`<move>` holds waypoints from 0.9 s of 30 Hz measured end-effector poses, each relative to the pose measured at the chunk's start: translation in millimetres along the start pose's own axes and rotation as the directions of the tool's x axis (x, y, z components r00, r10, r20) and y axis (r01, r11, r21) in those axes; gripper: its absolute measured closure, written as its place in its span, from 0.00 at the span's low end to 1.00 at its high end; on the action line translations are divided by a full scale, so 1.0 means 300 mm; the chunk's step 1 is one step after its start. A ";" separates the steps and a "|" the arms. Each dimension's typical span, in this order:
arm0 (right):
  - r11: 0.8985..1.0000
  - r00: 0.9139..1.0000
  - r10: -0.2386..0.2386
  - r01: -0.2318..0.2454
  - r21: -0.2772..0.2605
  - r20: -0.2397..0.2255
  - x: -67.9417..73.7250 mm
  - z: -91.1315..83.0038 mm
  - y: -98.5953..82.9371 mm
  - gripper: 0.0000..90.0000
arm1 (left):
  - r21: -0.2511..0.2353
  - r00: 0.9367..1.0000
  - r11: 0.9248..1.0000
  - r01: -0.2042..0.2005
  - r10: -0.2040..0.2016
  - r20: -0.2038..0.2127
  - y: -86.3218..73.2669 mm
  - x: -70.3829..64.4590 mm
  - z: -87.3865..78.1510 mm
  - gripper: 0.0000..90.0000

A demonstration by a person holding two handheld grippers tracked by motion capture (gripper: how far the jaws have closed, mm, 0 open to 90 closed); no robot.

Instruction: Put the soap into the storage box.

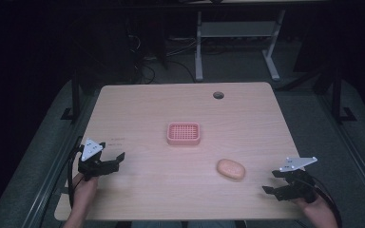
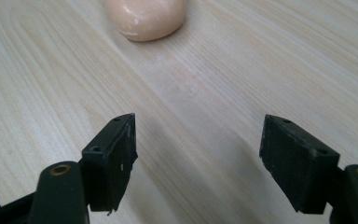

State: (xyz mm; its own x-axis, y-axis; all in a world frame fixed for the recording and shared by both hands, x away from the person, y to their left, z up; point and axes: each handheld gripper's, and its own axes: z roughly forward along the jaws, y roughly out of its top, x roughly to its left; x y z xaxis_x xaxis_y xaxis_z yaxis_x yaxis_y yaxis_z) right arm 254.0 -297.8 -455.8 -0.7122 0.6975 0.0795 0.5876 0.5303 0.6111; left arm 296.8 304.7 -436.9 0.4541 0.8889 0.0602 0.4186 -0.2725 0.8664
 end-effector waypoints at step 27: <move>0.999 0.999 -0.046 0.046 0.015 0.009 0.055 0.007 0.078 0.28 | -0.007 1.000 1.000 0.007 -0.007 -0.004 -0.008 0.015 -0.007 0.16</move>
State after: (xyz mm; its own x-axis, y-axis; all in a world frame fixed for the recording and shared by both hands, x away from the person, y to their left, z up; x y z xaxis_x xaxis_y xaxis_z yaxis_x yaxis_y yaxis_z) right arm 256.7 -273.0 -441.8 -0.7352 0.6764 0.0442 0.5598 0.5691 0.6022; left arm 296.1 310.2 -437.6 0.4485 0.8920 0.0563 0.4162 -0.2642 0.8700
